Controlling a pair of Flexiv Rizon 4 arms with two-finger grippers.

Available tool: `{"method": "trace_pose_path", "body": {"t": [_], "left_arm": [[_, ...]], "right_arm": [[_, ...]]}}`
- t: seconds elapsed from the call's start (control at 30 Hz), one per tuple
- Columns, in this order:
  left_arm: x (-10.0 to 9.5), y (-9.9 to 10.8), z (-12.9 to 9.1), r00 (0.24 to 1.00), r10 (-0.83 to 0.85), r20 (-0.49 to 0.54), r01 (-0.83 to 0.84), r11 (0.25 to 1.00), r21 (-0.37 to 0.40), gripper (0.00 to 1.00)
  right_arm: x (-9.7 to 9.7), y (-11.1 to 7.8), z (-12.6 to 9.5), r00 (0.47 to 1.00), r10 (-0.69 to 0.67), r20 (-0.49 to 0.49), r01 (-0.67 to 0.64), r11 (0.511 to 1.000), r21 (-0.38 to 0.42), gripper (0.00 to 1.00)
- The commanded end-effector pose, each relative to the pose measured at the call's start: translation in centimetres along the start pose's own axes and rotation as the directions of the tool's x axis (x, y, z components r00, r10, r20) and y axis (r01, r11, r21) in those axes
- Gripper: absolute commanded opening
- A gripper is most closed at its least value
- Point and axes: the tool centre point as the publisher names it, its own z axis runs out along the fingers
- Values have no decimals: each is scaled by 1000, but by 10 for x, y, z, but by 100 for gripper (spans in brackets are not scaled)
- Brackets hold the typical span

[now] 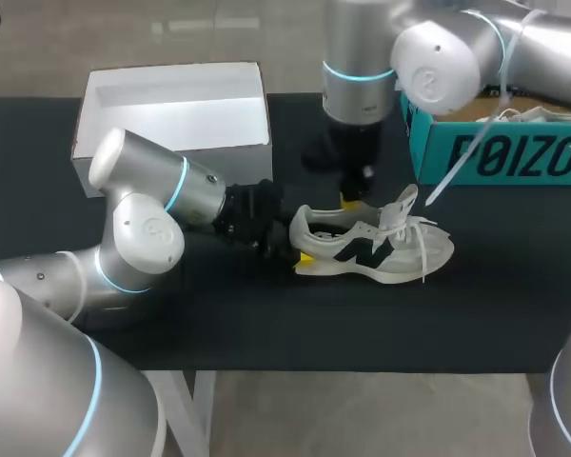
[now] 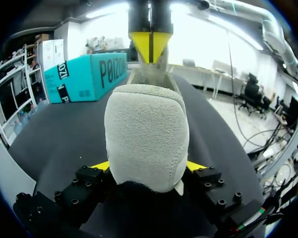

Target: Take the shoe out of the shoebox, open the shoe tongue, remove and reinsert the insole, then place the shoe into the shoebox

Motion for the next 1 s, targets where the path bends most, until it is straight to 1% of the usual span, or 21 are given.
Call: {"method": "trace_pose_path", "body": {"t": [0.03,0.2,0.23,0.27,0.3,0.4,0.47,0.57,0.7,0.83,1.0], "left_arm": [[0,1,0,1000,0,0,0,1000,2,0],[0,1,0,1000,0,0,0,1000,2,0],[0,1,0,1000,0,0,0,1000,2,0],[0,1,0,1000,0,0,0,1000,2,0],[0,1,0,1000,0,0,0,1000,2,0],[0,1,0,1000,0,0,0,1000,2,0],[0,1,0,1000,0,0,0,1000,2,0],[0,1,0,1000,0,0,0,1000,2,0],[0,1,0,1000,0,0,0,1000,2,0],[0,1,0,1000,0,0,0,1000,2,0],[0,1,0,1000,0,0,0,1000,2,0]], "right_arm": [[-3,-1,4,912,409,-26,-408,900,-151,0],[-3,-1,4,912,409,-26,-408,900,-151,0],[-2,-4,6,907,421,-23,-419,894,-158,0],[0,-6,8,905,426,-8,-422,893,-153,0],[1,-5,11,913,408,-1,-403,902,-158,0],[8,1,25,928,373,18,-366,919,-149,0],[10,2,34,930,364,43,-357,926,-121,0],[12,3,41,937,345,63,-337,935,-107,0],[11,3,44,937,344,65,-337,937,-97,0],[6,0,48,931,359,75,-352,932,-89,0],[-4,-6,55,918,375,127,-366,926,-91,0]]}}
